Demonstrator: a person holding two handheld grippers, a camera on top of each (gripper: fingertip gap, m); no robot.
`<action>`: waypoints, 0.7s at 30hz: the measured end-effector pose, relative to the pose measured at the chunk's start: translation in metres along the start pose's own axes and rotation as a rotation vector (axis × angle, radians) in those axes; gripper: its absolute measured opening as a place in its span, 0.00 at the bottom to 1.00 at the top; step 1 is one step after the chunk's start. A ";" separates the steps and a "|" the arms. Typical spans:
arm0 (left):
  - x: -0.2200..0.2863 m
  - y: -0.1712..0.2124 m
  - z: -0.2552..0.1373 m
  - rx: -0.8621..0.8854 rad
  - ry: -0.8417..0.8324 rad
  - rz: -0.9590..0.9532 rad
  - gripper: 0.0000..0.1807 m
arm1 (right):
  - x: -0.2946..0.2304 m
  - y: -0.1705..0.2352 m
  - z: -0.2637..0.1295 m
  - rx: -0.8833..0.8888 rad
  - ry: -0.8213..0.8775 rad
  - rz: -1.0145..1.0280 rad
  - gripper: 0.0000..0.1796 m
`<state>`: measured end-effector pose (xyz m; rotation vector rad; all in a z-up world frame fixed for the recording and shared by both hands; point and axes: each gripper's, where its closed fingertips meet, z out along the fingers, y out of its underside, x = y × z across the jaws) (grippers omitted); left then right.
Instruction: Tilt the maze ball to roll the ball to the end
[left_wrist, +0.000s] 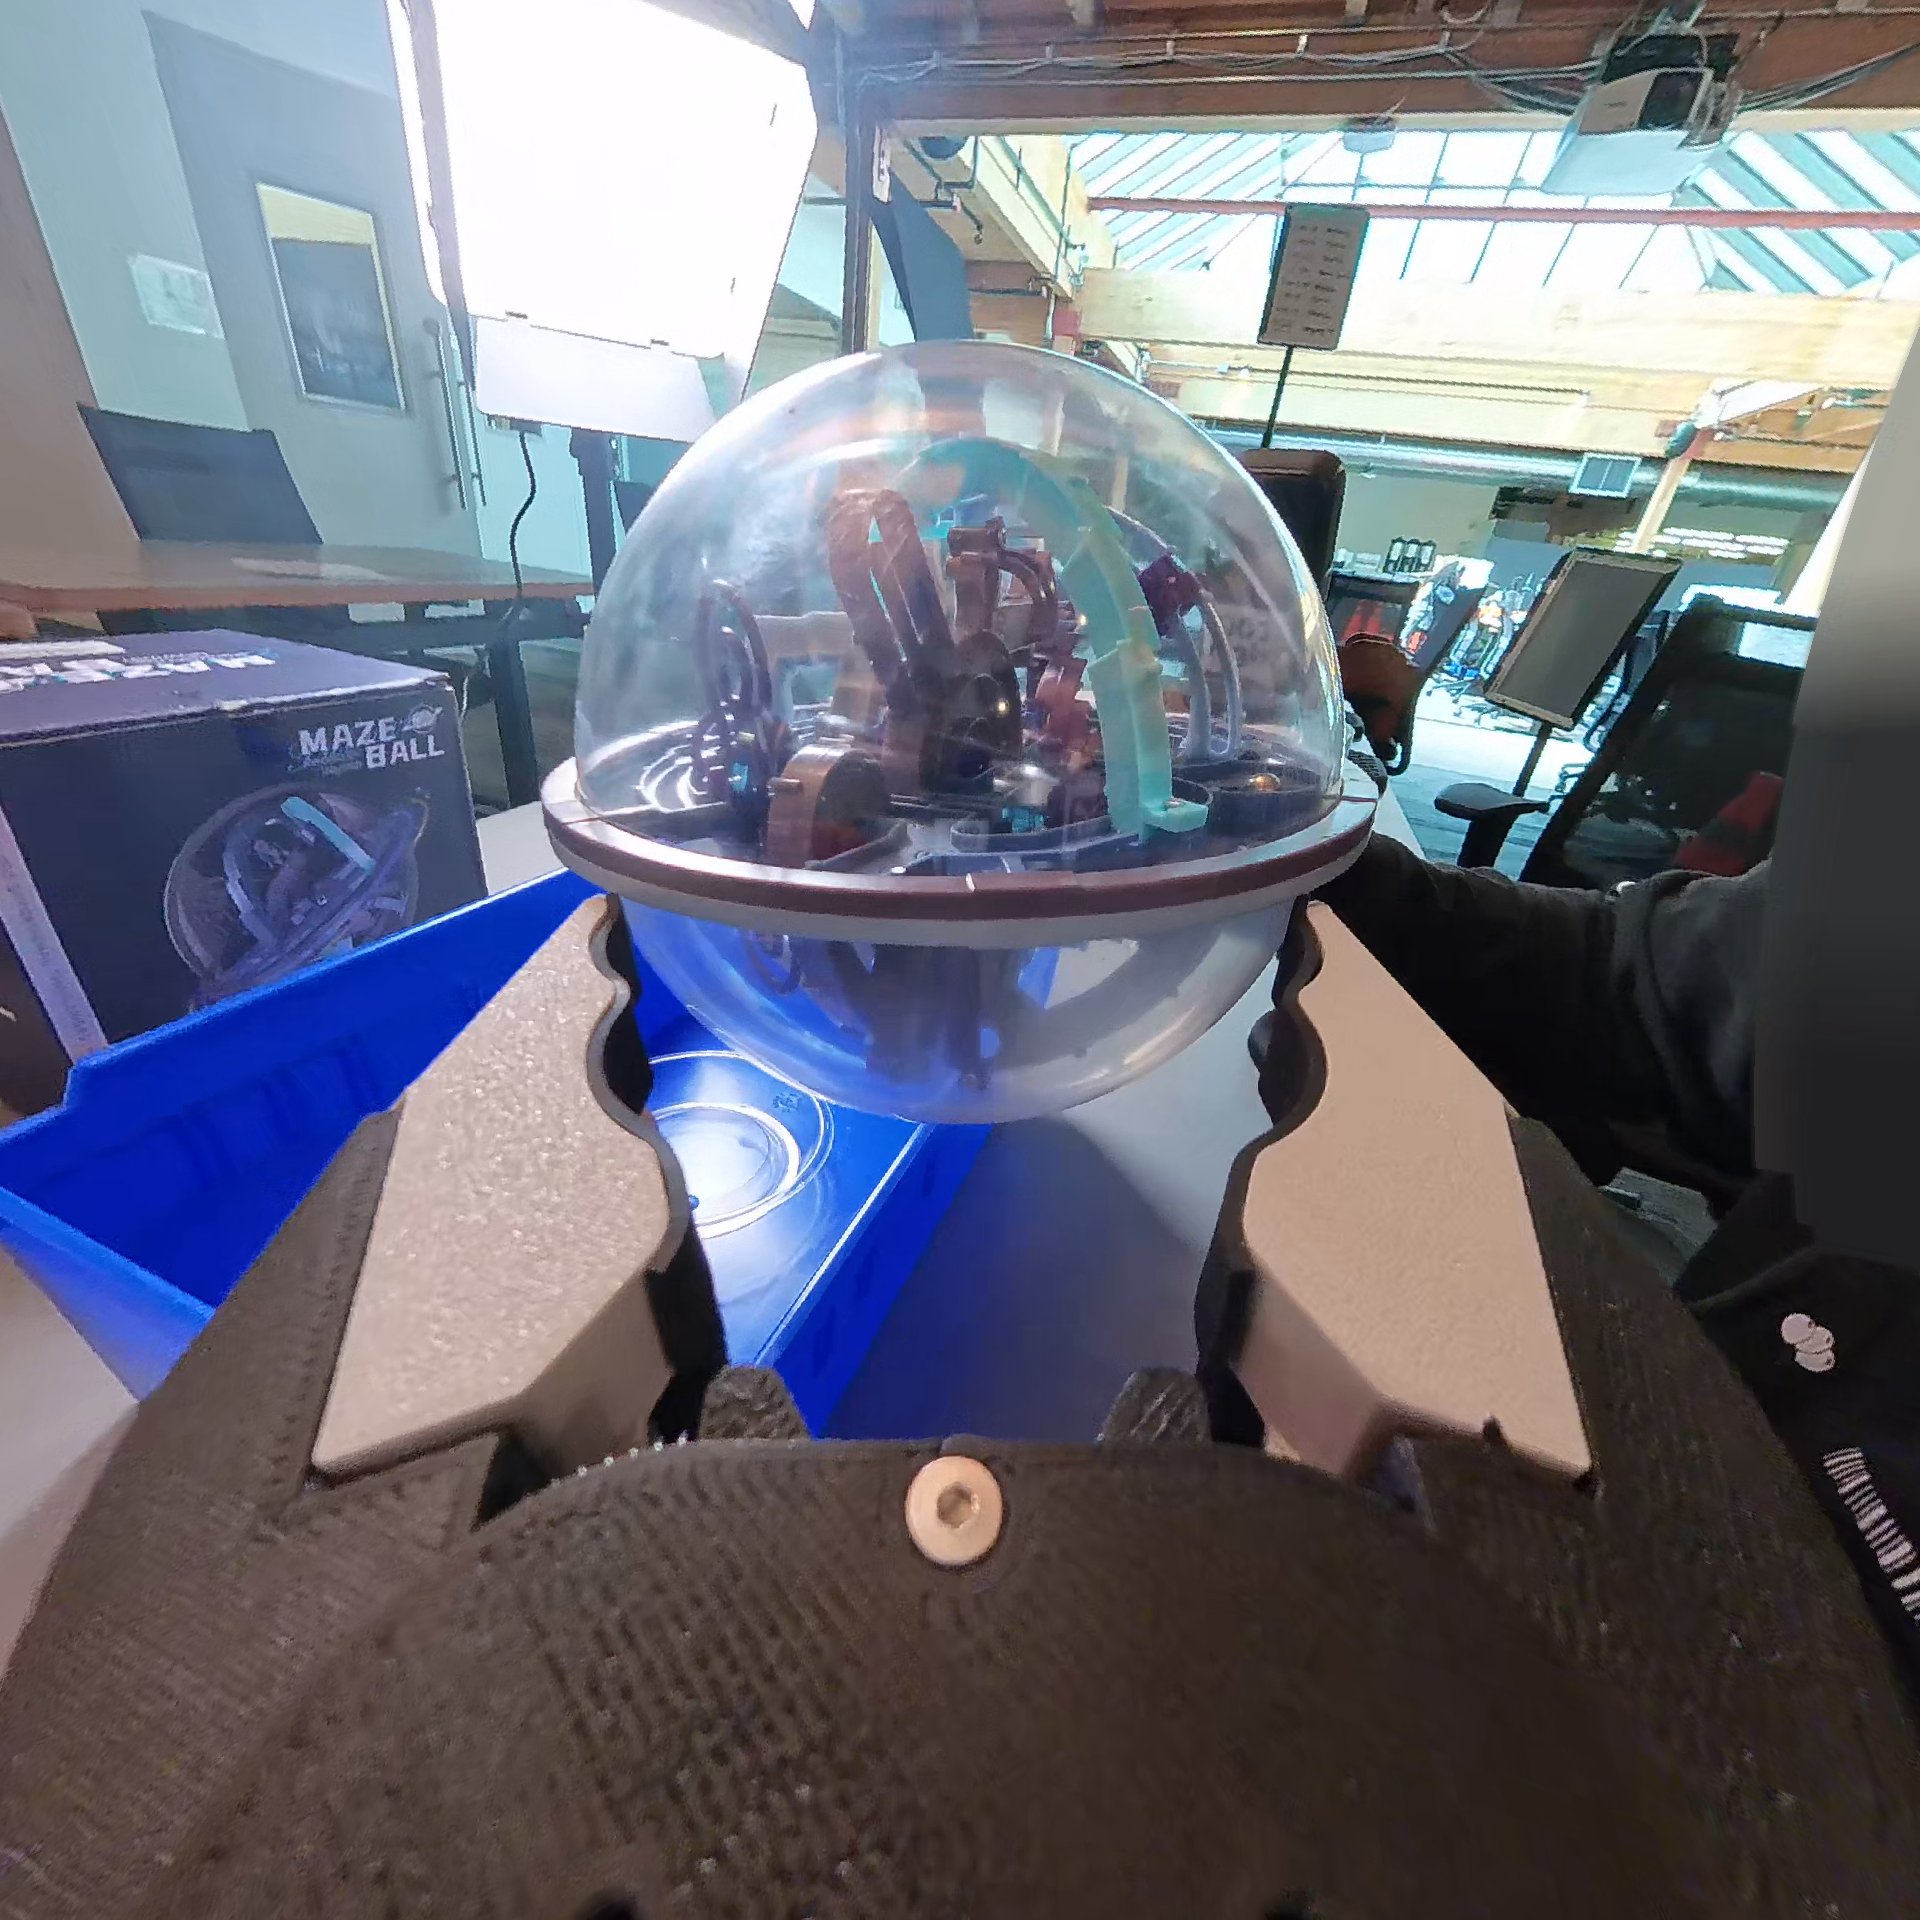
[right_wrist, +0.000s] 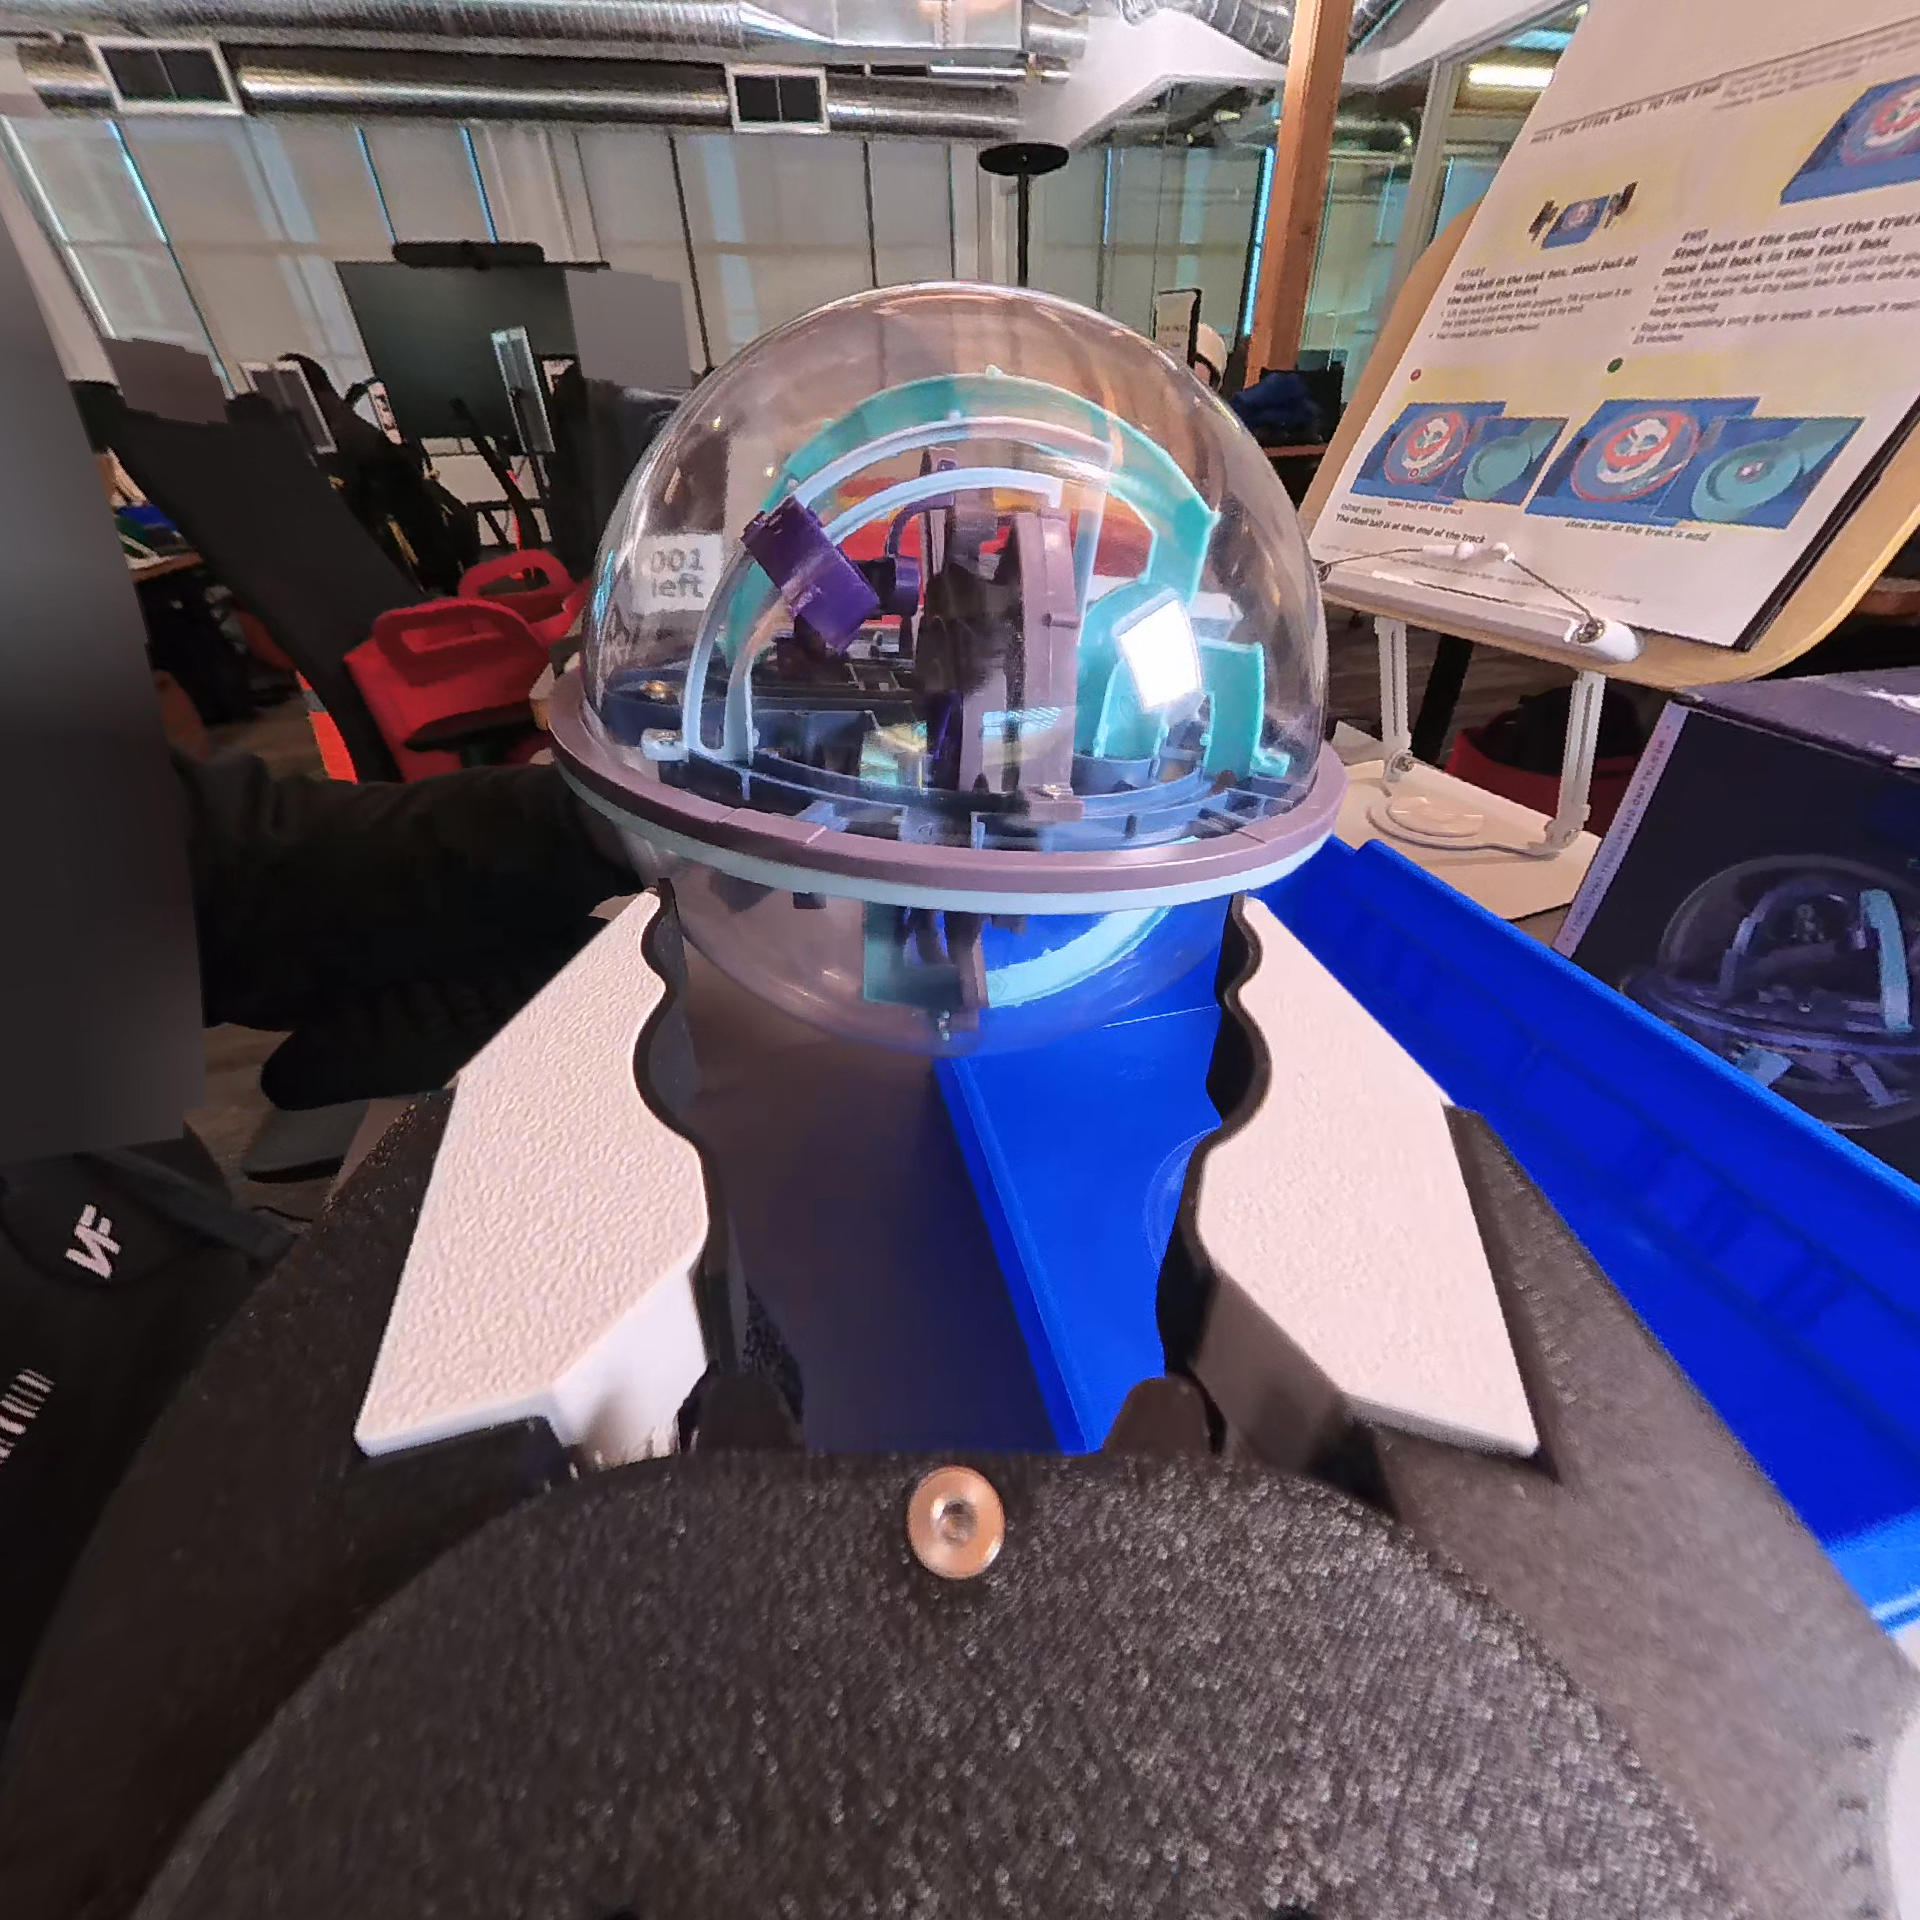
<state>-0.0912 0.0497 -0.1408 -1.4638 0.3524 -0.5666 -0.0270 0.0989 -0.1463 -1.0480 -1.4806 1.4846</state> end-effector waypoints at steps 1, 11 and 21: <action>0.000 0.000 0.001 -0.007 -0.005 -0.011 0.67 | 0.001 0.001 0.000 -0.003 0.000 0.013 0.57; -0.003 0.006 0.003 -0.054 -0.037 -0.075 0.67 | 0.004 0.010 0.000 -0.034 -0.009 0.075 0.57; -0.001 0.023 0.016 -0.012 -0.108 -0.054 0.67 | 0.013 0.026 -0.010 -0.078 -0.043 0.068 0.60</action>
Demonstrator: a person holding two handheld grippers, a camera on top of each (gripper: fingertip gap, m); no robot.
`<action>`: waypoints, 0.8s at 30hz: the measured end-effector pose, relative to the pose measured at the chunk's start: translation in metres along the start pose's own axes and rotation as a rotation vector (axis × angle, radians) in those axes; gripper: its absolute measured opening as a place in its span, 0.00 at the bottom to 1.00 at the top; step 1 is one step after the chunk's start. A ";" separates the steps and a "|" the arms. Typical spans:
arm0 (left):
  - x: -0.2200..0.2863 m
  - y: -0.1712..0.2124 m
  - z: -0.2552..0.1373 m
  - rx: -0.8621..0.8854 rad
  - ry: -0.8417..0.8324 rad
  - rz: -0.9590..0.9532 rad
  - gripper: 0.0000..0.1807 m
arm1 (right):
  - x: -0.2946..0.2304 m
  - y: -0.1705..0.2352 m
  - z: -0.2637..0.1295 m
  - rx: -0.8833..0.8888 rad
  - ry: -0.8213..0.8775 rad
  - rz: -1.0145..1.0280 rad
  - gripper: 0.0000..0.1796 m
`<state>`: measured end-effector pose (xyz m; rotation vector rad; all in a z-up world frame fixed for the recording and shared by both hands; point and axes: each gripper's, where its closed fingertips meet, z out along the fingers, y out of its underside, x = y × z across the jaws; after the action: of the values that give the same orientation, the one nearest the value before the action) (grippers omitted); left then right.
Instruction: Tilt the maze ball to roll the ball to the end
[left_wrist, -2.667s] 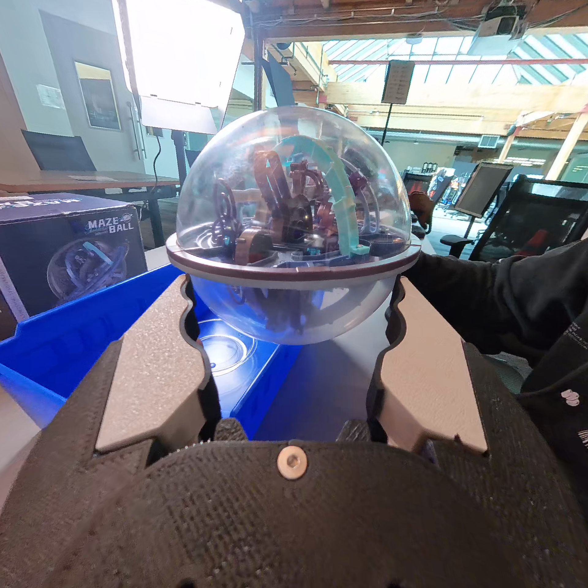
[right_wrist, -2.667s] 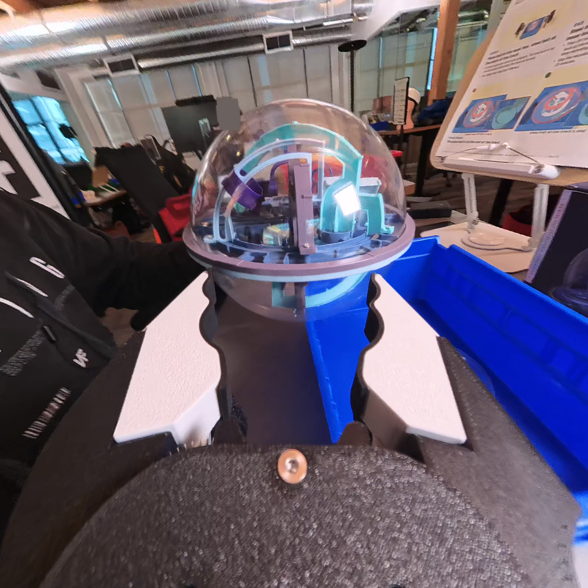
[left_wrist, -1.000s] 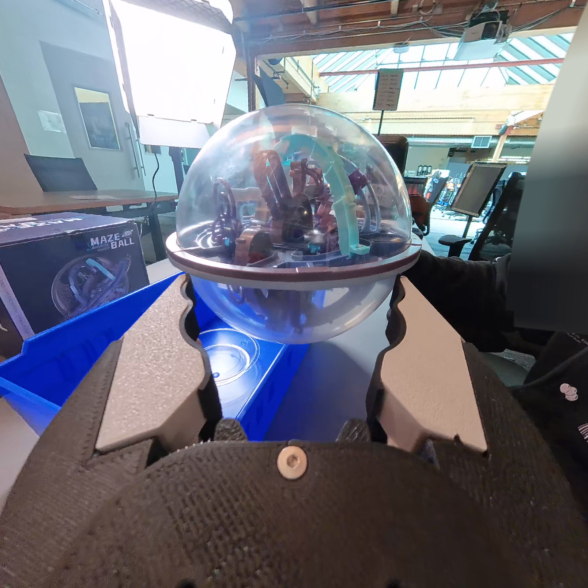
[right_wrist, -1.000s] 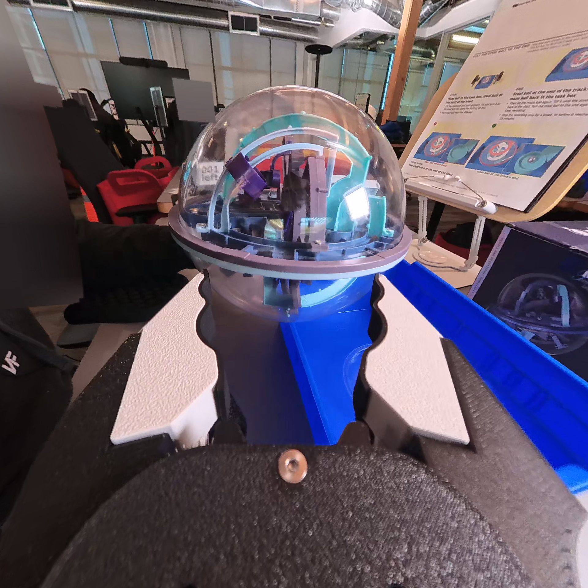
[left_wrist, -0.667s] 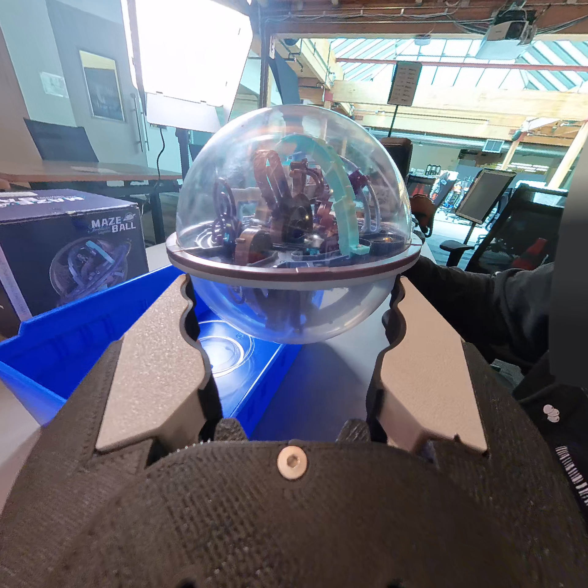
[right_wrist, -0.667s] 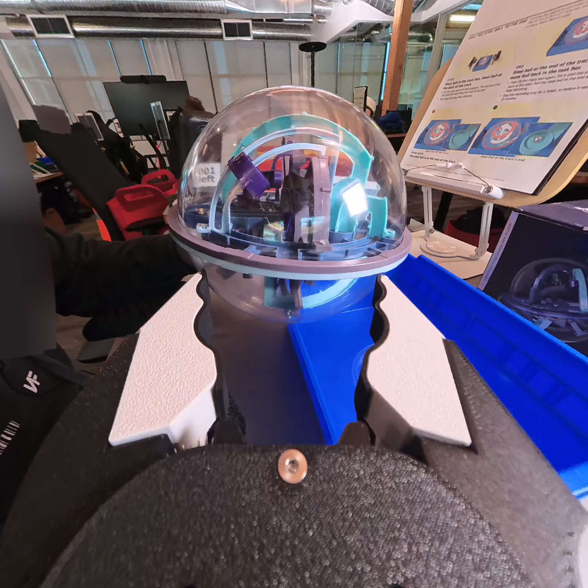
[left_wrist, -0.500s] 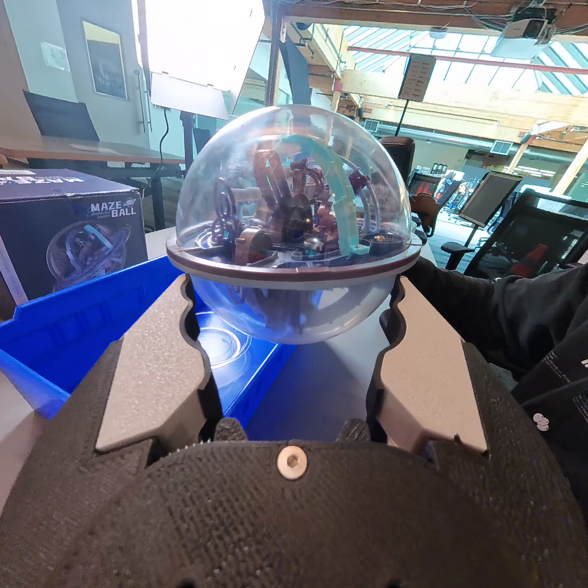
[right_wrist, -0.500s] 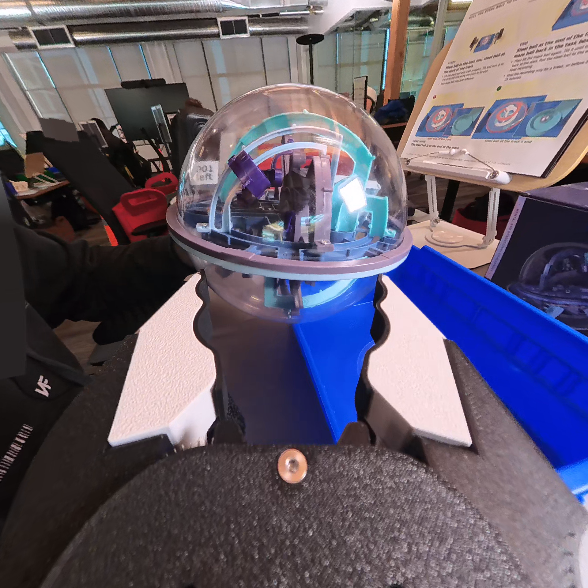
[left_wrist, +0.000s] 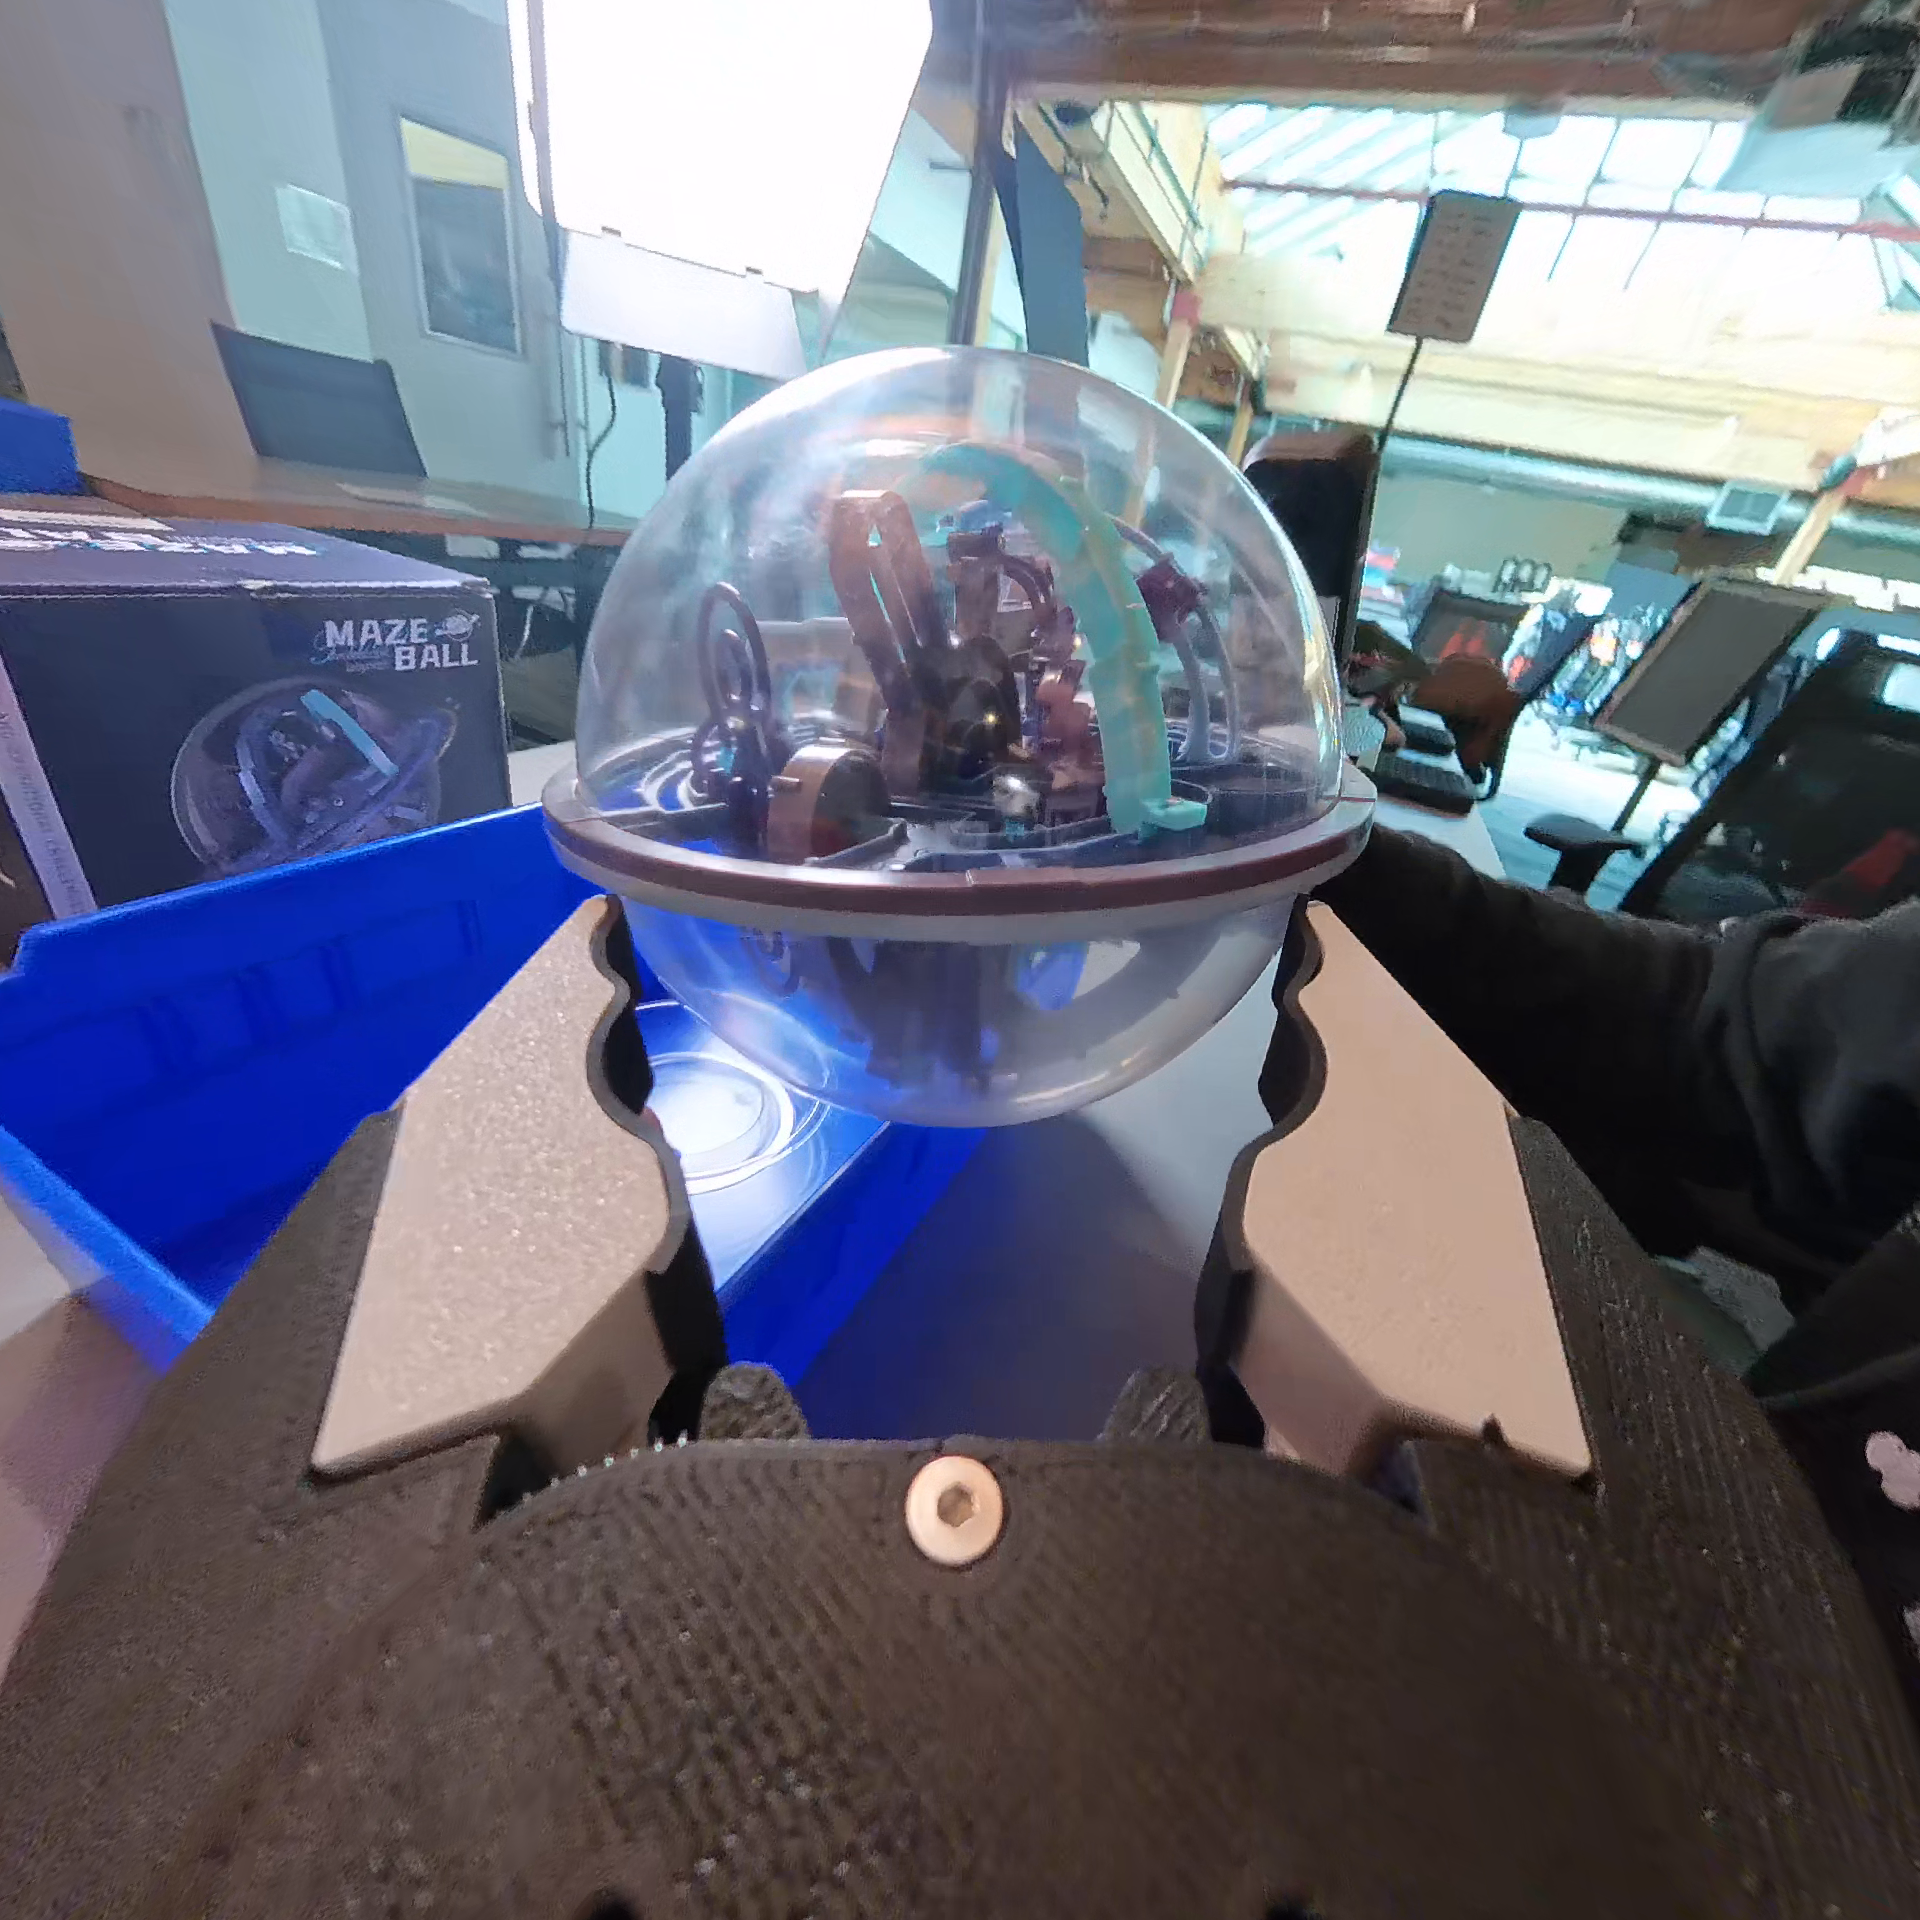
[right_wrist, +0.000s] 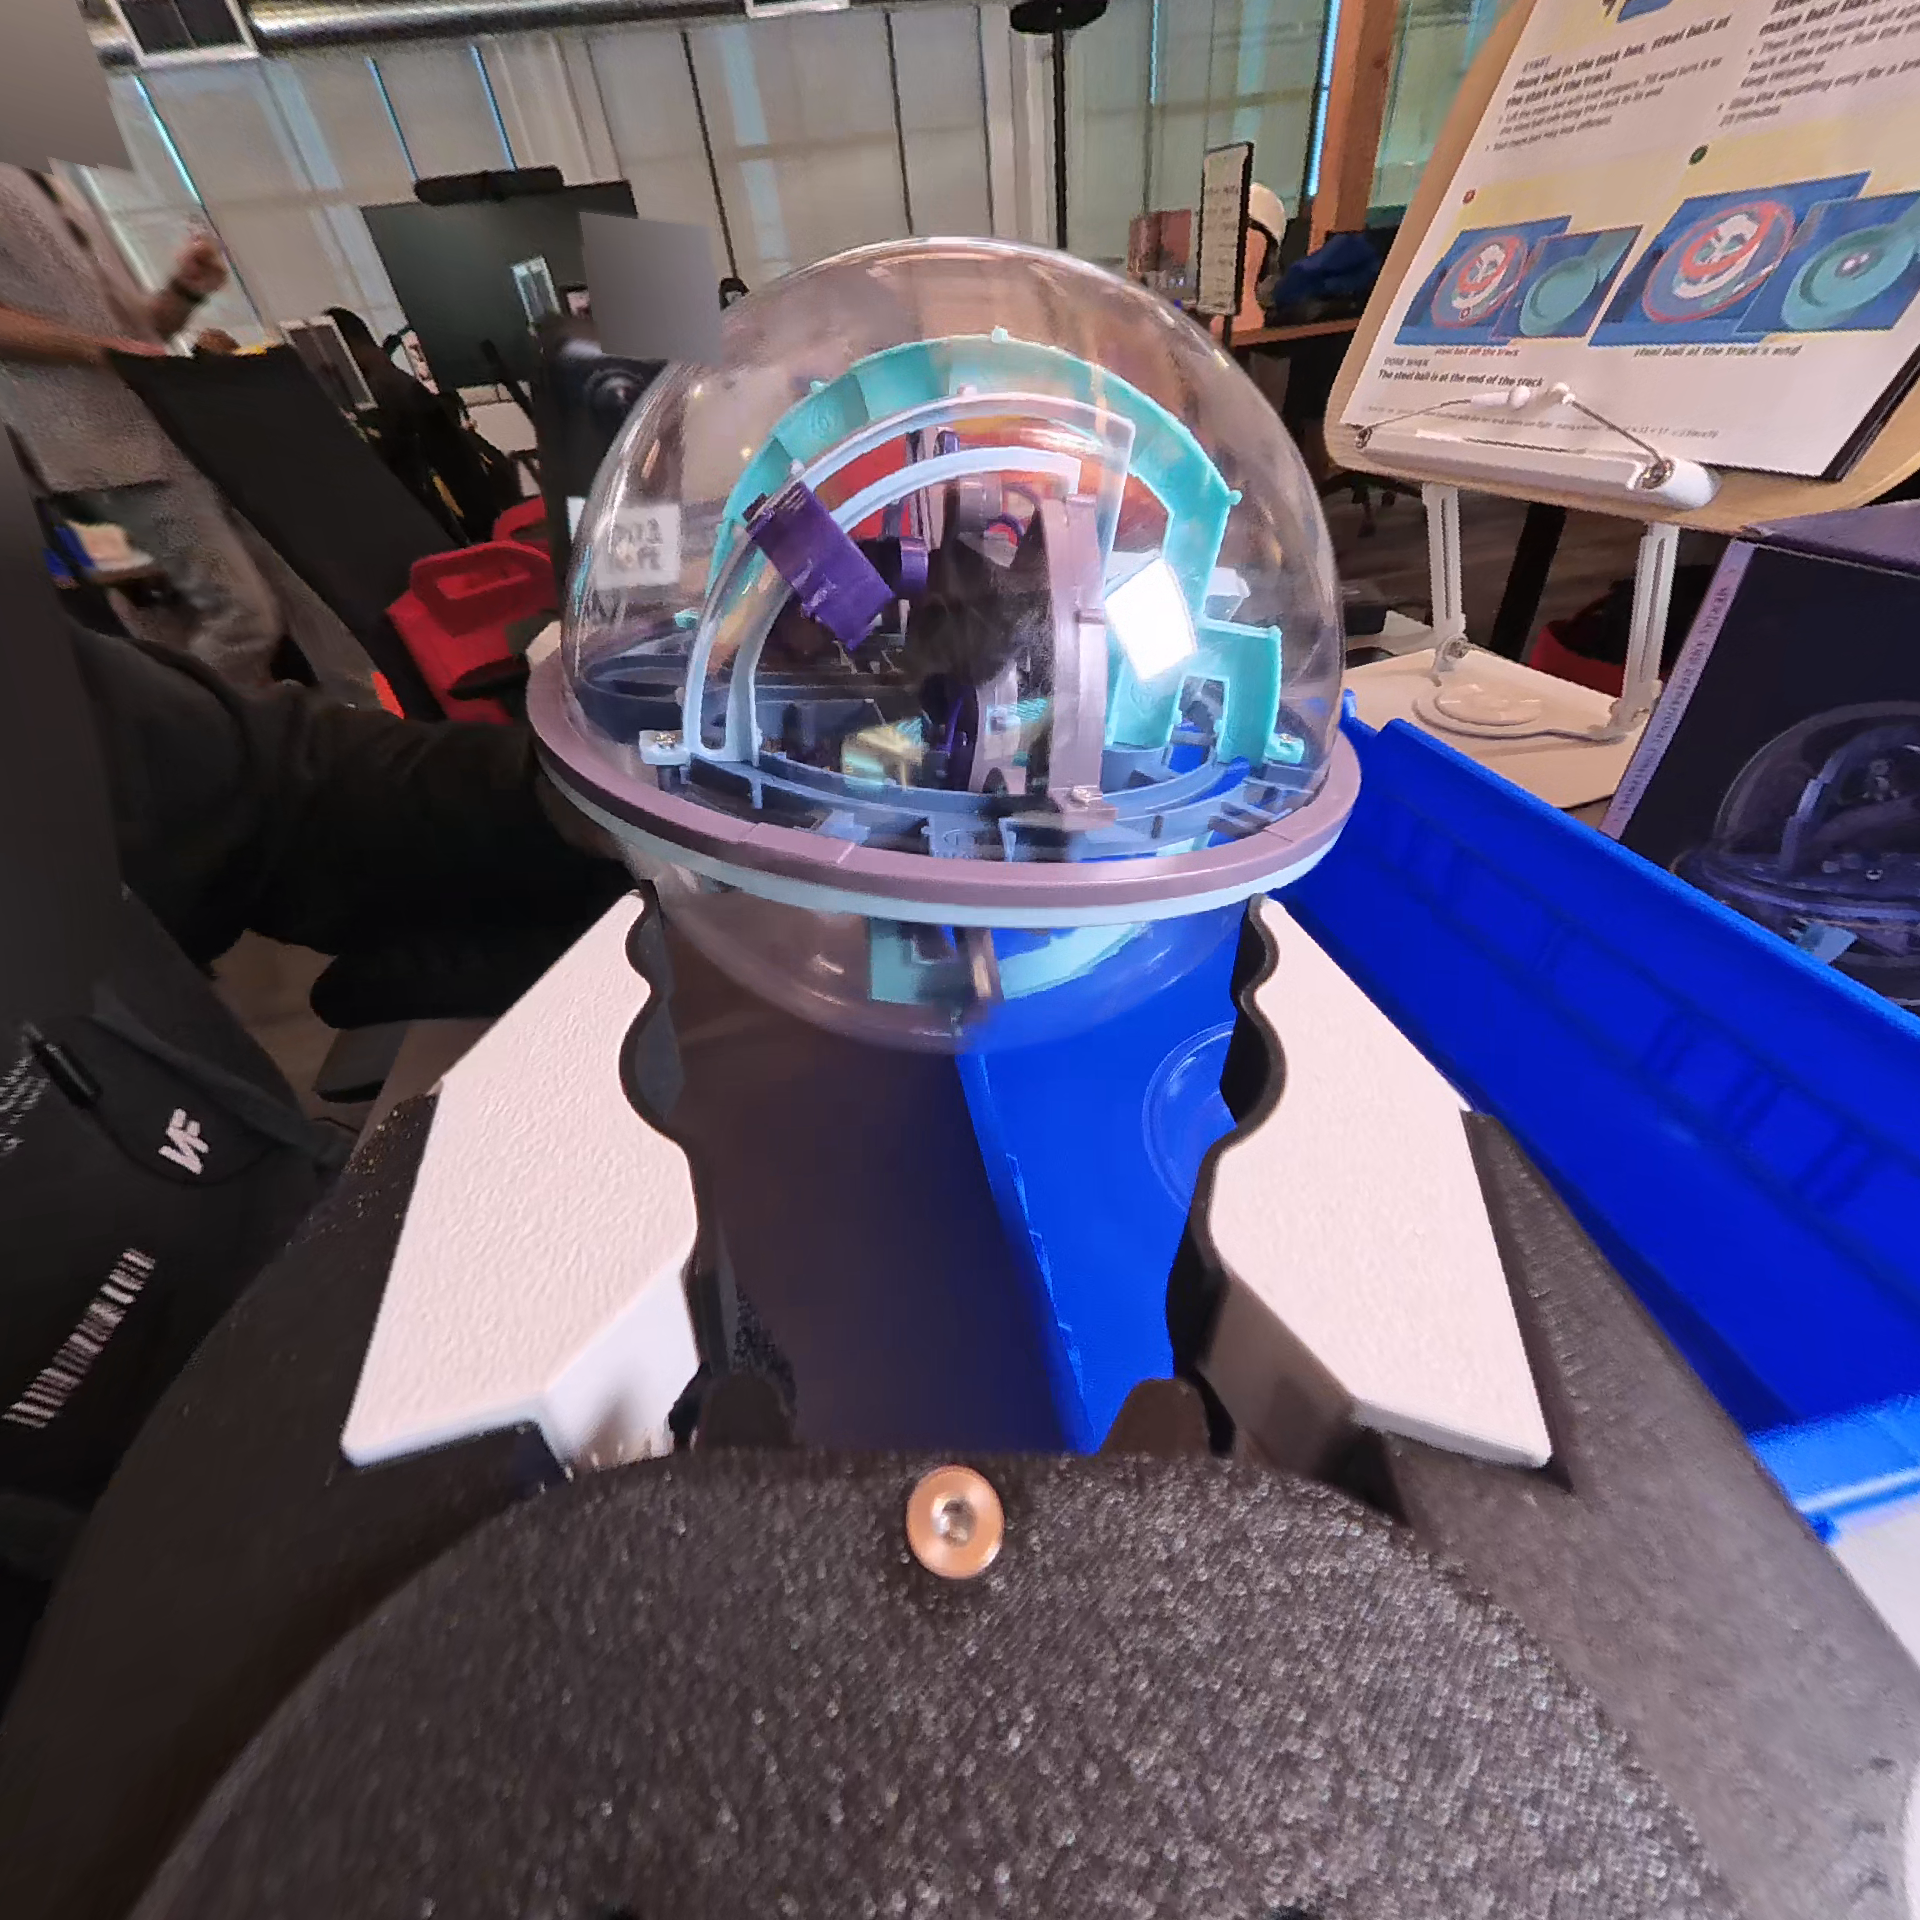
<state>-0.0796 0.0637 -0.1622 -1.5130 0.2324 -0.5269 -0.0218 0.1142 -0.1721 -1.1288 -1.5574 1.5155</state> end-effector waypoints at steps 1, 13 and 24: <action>0.002 0.000 0.002 0.017 -0.013 -0.011 0.67 | 0.000 0.000 -0.002 -0.001 -0.010 0.007 0.60; 0.030 0.005 0.011 0.125 -0.118 0.012 0.67 | -0.008 -0.006 -0.024 -0.084 -0.119 -0.067 0.60; 0.044 0.021 0.013 0.089 -0.016 0.069 0.67 | -0.012 -0.007 -0.039 -0.126 -0.137 -0.110 0.60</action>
<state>-0.0312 0.0542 -0.1740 -1.4171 0.2444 -0.4644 0.0174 0.1191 -0.1602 -1.0074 -1.7998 1.4651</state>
